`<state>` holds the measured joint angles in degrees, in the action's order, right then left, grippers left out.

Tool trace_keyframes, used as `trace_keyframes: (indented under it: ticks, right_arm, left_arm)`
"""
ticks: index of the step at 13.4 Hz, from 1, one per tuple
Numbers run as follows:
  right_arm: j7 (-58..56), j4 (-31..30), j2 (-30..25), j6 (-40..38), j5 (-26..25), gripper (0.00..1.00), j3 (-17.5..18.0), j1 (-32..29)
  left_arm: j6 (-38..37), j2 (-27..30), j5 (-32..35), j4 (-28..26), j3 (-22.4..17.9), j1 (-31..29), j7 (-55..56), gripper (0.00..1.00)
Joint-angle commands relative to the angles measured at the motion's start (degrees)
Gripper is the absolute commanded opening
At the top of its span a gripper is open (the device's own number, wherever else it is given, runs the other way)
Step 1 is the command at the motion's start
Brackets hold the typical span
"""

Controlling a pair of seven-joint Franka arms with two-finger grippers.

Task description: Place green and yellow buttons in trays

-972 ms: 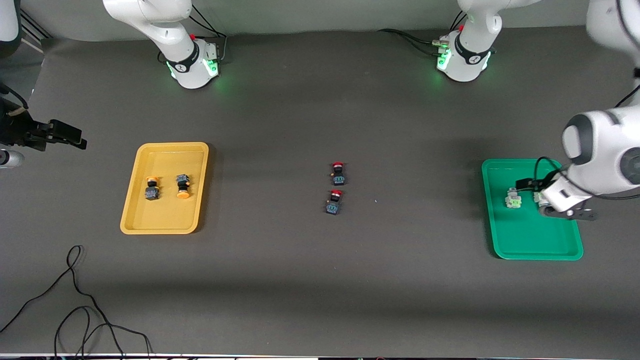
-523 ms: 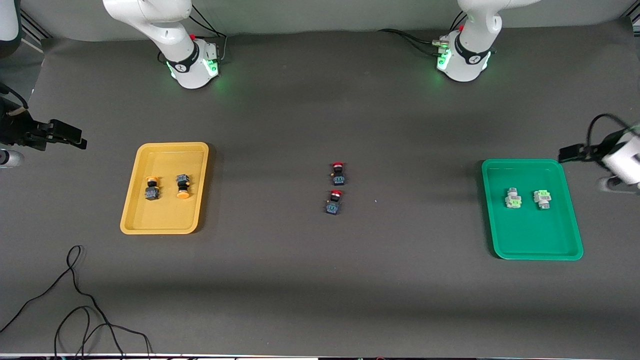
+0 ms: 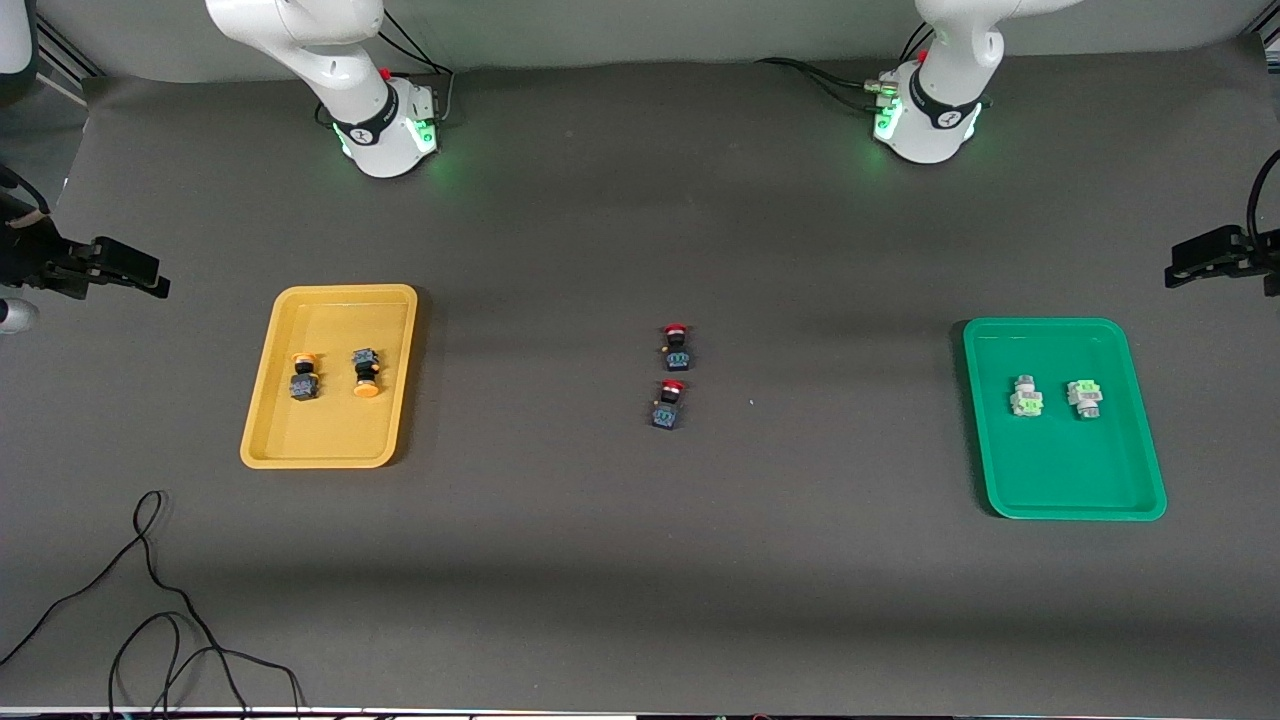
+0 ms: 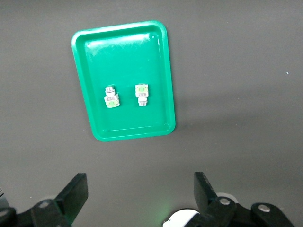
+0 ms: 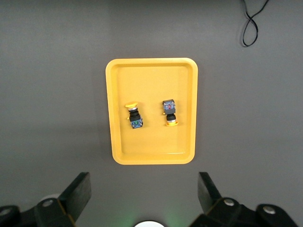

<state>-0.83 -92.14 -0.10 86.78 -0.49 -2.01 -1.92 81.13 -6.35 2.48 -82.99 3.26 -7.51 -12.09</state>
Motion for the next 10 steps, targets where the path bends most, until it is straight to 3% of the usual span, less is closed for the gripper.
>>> trace_keyframes:
  ticks: [1, 10]
  right_arm:
    - [2.33, 0.12, -0.86, -0.47, -0.39, 1.0, 0.69, -0.36]
    - [2.24, 0.3, -0.77, -0.39, -0.39, 1.0, 0.6, -0.36]
  left_arm:
    - [-1.85, -2.43, -2.03, 2.39, -0.36, -0.48, 0.05, 1.0]
    - [-2.82, -2.18, -1.77, 1.78, 0.08, 0.31, 3.57, 1.0]
